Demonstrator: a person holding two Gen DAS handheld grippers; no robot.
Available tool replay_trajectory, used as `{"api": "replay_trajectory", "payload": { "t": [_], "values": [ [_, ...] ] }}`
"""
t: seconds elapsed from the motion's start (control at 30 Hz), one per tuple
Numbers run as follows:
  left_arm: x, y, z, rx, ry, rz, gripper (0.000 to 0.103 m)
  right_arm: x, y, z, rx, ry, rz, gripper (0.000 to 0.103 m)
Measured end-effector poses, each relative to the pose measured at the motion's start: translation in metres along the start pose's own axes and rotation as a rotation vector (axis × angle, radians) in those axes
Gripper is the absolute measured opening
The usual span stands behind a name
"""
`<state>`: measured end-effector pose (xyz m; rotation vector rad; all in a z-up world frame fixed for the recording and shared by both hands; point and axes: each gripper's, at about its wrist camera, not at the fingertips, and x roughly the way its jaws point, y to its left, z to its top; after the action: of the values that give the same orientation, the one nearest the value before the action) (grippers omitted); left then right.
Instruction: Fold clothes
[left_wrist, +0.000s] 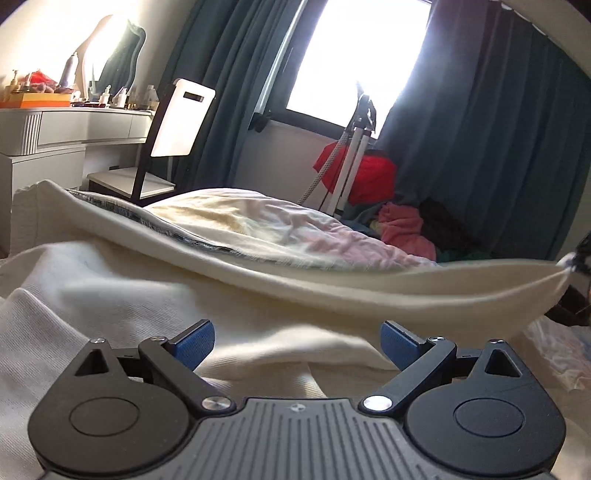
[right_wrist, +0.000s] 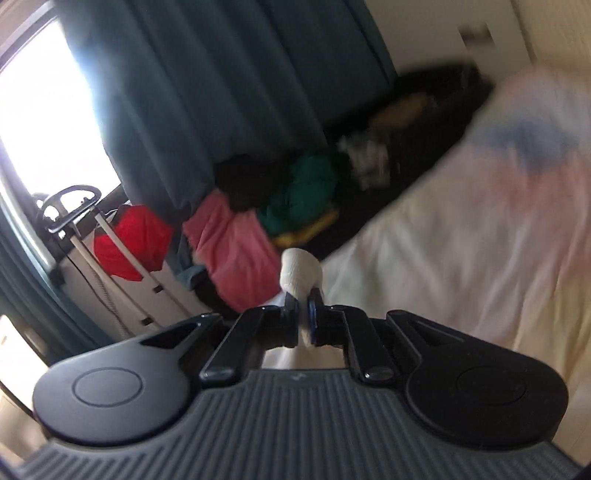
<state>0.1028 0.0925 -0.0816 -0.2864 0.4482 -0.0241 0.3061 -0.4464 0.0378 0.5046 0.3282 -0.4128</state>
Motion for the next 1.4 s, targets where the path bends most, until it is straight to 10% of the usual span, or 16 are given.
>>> {"api": "replay_trajectory", "payload": {
  "t": [0.4, 0.63, 0.7, 0.83, 0.93, 1.0, 1.13, 1.4],
  "values": [
    [0.009, -0.005, -0.004, 0.029, 0.033, 0.007, 0.098, 0.008, -0.151, -0.133, 0.207, 0.134, -0.097, 0.008],
    [0.009, -0.006, -0.007, 0.011, 0.045, 0.012, 0.098, -0.005, -0.182, -0.162, 0.407, 0.123, 0.043, 0.011],
    [0.008, -0.005, -0.008, -0.002, 0.05, 0.014, 0.098, -0.008, -0.184, -0.164, 0.442, 0.128, 0.083, 0.018],
    [0.01, -0.006, -0.014, -0.016, 0.074, 0.006, 0.098, -0.004, -0.177, -0.154, 0.437, 0.181, 0.166, 0.065],
    [0.01, -0.011, -0.018, 0.005, 0.073, 0.014, 0.098, 0.005, -0.163, -0.152, 0.4, 0.186, 0.164, 0.075],
    [0.01, -0.013, -0.019, 0.015, 0.073, 0.018, 0.098, 0.017, -0.154, -0.155, 0.382, 0.206, 0.115, 0.072],
    [0.011, -0.015, -0.022, 0.033, 0.071, 0.024, 0.098, 0.027, -0.144, -0.163, 0.376, 0.168, 0.019, 0.015],
    [0.009, -0.02, -0.019, 0.052, 0.064, 0.009, 0.098, -0.022, -0.154, -0.133, 0.315, -0.026, 0.002, 0.01]
  ]
}}
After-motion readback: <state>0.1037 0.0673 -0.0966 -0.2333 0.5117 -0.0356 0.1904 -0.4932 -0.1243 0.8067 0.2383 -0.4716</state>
